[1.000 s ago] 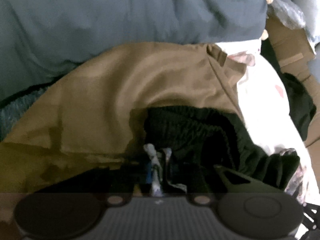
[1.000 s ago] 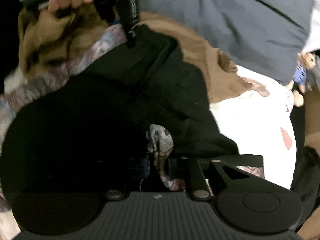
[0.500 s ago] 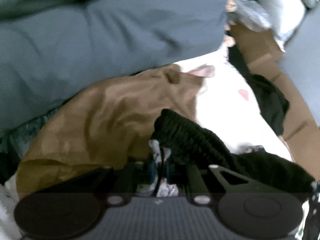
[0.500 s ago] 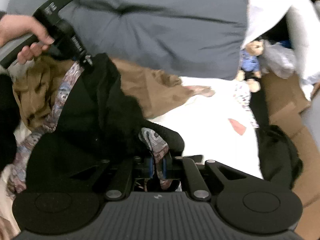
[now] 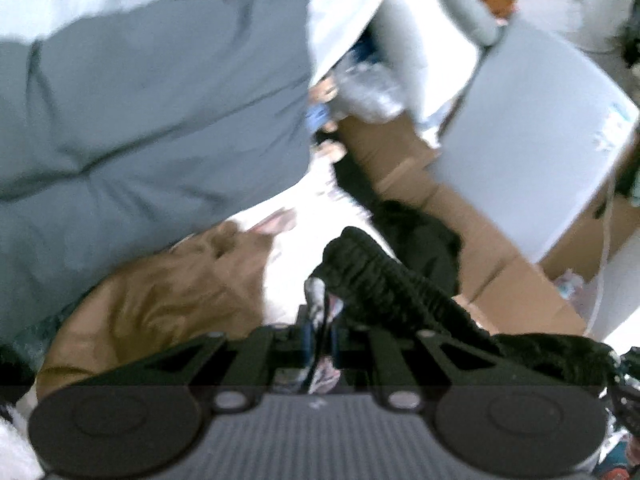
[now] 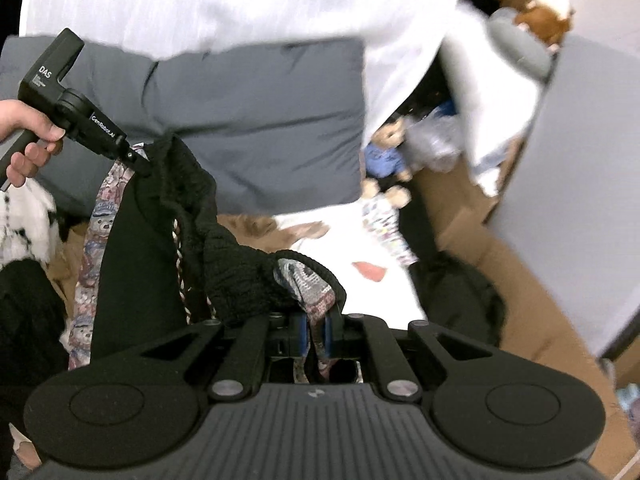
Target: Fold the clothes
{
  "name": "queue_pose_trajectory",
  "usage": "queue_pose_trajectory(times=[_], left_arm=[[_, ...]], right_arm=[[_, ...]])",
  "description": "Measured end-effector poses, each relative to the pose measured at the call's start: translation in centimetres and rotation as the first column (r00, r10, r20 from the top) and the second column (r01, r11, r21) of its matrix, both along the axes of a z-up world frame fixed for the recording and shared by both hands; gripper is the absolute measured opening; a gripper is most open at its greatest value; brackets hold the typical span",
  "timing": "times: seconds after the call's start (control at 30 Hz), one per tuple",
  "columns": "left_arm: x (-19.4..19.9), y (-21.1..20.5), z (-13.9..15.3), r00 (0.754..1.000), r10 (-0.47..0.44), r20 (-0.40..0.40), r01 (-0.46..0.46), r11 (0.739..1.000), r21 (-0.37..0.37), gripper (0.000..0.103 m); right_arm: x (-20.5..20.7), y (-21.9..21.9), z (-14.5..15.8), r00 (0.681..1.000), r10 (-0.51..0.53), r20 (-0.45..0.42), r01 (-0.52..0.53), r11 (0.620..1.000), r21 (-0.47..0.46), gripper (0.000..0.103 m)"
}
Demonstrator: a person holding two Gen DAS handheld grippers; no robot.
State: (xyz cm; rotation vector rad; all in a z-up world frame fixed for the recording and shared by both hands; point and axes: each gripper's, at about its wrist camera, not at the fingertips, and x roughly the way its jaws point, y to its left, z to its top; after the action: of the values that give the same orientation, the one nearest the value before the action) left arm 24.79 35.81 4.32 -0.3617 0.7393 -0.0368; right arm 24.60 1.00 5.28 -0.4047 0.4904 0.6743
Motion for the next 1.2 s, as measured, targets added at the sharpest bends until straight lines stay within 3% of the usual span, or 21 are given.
queue_pose_trajectory(times=[0.37, 0.57, 0.93, 1.2], left_arm=[[-5.6, -7.0, 9.5, 0.979, -0.135, 0.152, 0.136, 0.991, 0.002, 0.009], [-9.7, -10.2, 13.5, 0.946, -0.236, 0.221, 0.244, 0.970, -0.008, 0.009], [-15.9, -13.8, 15.6, 0.870, -0.410, 0.274, 0.437, 0.898, -0.043, 0.009], [-19.2, -15.8, 14.0, 0.817, -0.510, 0.267, 0.544, 0.836, -0.069, 0.009]], right_arm=[[-7.9, -7.8, 8.8, 0.988, -0.078, 0.135, 0.068, 0.995, 0.076, 0.008], [-13.6, -12.1, 12.7, 0.974, -0.120, 0.194, 0.101, 0.989, 0.108, 0.007], [-23.9, -18.6, 16.9, 0.963, -0.205, 0.177, 0.175, 0.970, 0.168, 0.007], [-28.2, -21.8, 16.2, 0.953, -0.296, 0.062, 0.277, 0.936, 0.219, 0.007]])
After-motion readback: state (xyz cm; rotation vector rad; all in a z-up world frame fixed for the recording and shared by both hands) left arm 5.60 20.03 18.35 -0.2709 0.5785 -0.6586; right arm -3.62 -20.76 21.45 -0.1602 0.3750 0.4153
